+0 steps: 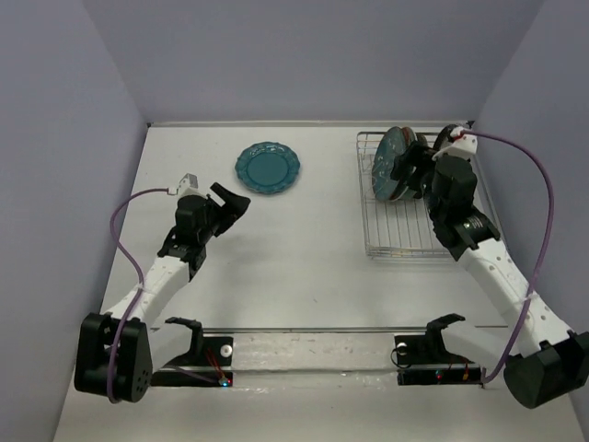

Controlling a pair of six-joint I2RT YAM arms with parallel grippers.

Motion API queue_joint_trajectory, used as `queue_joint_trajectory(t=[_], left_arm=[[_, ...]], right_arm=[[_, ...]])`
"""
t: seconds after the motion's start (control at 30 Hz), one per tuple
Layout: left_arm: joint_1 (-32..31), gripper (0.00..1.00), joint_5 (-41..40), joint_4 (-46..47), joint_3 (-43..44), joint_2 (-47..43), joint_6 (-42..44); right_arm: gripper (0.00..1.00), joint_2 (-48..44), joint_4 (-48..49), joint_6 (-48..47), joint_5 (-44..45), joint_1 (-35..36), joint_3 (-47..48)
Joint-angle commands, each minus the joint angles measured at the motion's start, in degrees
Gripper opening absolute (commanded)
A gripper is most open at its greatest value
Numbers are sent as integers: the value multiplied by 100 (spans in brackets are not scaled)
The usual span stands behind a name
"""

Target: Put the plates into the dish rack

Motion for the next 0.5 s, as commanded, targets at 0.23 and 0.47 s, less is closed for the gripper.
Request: queue_joint_trajectory(t=[0.23, 0.47], left_arm=[[45, 87, -955, 1232, 945, 2118, -735], [177, 79, -841, 1681, 1737, 3411, -999]], right_arm=[[91, -1082, 1018, 809, -1223, -22, -1652], [89, -1249, 1185, 756, -1293, -22, -1942]])
